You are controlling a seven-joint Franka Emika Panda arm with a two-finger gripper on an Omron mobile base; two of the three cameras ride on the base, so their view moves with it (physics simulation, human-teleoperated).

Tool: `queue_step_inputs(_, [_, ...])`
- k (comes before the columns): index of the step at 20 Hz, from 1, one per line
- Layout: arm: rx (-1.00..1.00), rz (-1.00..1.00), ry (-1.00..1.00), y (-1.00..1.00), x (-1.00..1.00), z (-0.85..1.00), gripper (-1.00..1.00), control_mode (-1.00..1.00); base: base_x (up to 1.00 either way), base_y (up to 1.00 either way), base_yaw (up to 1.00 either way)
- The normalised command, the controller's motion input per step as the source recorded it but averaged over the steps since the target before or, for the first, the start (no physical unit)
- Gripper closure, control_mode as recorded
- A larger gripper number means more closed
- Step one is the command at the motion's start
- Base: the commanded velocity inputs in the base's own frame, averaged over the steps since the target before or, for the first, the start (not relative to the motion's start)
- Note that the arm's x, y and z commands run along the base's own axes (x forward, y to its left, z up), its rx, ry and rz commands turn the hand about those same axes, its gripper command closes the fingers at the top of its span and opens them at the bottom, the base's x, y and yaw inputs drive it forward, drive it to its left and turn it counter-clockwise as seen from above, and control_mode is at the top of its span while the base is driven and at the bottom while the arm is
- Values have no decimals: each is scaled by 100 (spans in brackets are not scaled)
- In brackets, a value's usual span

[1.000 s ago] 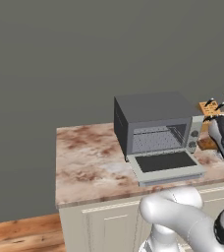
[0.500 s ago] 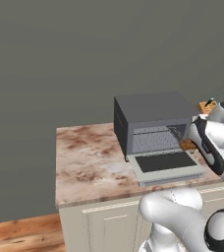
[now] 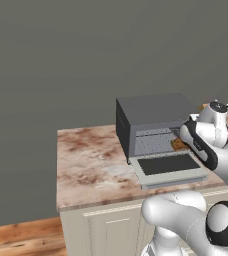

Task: Pull the toaster oven rack outwards. Pick up the baguette from the plate and place it on the toaster oven rack. Close the toaster oven door fully and set the temperature to the lowest setting.

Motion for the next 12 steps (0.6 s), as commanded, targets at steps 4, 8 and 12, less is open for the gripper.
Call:
queue_step_inputs(4, [-3, 3, 0, 43, 24, 0, 100, -100, 0, 0, 0])
queue_step_inputs(8, [-4, 3, 0, 45, 20, -2, 100, -100, 0, 0, 0])
queue_step_inputs(12, [-4, 3, 0, 39, 20, -12, 100, -100, 0, 0, 0])
